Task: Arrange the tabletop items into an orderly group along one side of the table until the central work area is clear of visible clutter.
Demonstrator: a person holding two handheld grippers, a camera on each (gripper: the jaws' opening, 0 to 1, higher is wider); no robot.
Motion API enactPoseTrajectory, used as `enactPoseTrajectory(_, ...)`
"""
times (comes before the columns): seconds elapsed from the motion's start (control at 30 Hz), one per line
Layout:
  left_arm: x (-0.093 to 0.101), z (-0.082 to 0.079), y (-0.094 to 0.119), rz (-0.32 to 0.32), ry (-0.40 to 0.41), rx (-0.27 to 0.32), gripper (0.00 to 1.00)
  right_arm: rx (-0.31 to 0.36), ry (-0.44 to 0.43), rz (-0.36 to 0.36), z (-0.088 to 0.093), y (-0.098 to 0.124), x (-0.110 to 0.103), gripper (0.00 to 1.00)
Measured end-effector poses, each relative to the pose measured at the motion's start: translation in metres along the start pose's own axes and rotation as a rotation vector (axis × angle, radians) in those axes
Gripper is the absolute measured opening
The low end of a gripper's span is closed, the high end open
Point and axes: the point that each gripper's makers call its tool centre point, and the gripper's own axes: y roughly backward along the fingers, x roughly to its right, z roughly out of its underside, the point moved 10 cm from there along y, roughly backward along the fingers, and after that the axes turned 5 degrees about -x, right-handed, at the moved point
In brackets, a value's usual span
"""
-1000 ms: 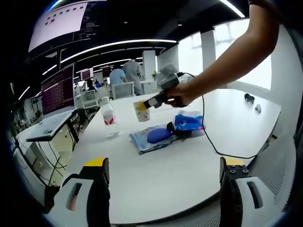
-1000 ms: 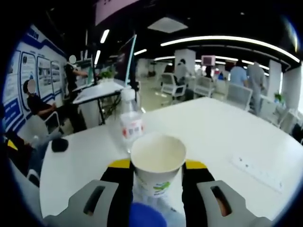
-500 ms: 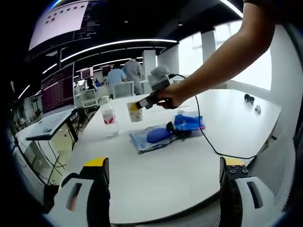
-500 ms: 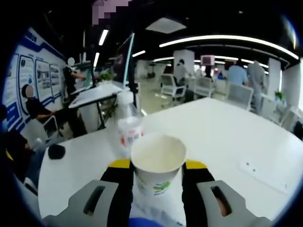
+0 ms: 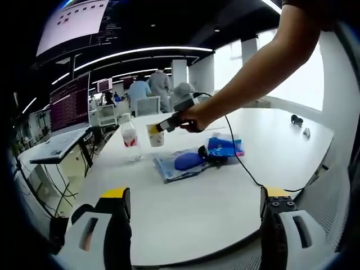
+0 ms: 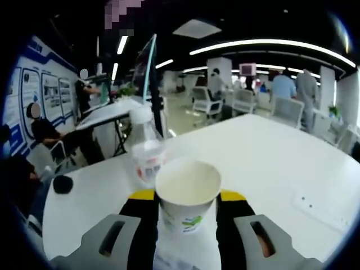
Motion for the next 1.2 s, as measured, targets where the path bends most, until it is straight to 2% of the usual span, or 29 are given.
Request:
enactPoseTrajectory(0.43,0.001,0.0,-0.001,0.005,0.004,-0.006,0.95,-0.046,0.012,-0.017,0.003,-0.024,-0.017,0.36)
enactPoseTrajectory(0.57,0.0,0.0,-0.001,0.005,0.01,-0.006,0.95,-0.047,-0.019,-0.013,0.005,-0.028,-0.018,0.36)
enactPoseTrajectory(0.7,0.001,0.0,-0.002,0.008,0.005,-0.013,0.95,-0.069,0.015,-0.014,0.007,-0.034,-0.021,0.36)
enactPoseTrajectory(0.8,0.001,0.0,-0.002,0.008,0.005,-0.016,0.95,-0.053,-0.019,-0.016,0.007,-0.032,-0.02,0.36)
enactPoseTrajectory(1.2,0.002,0.001,-0.003,0.012,0.006,-0.03,0.95,-0.043,-0.029,-0.007,0.016,-0.041,-0.016,0.37)
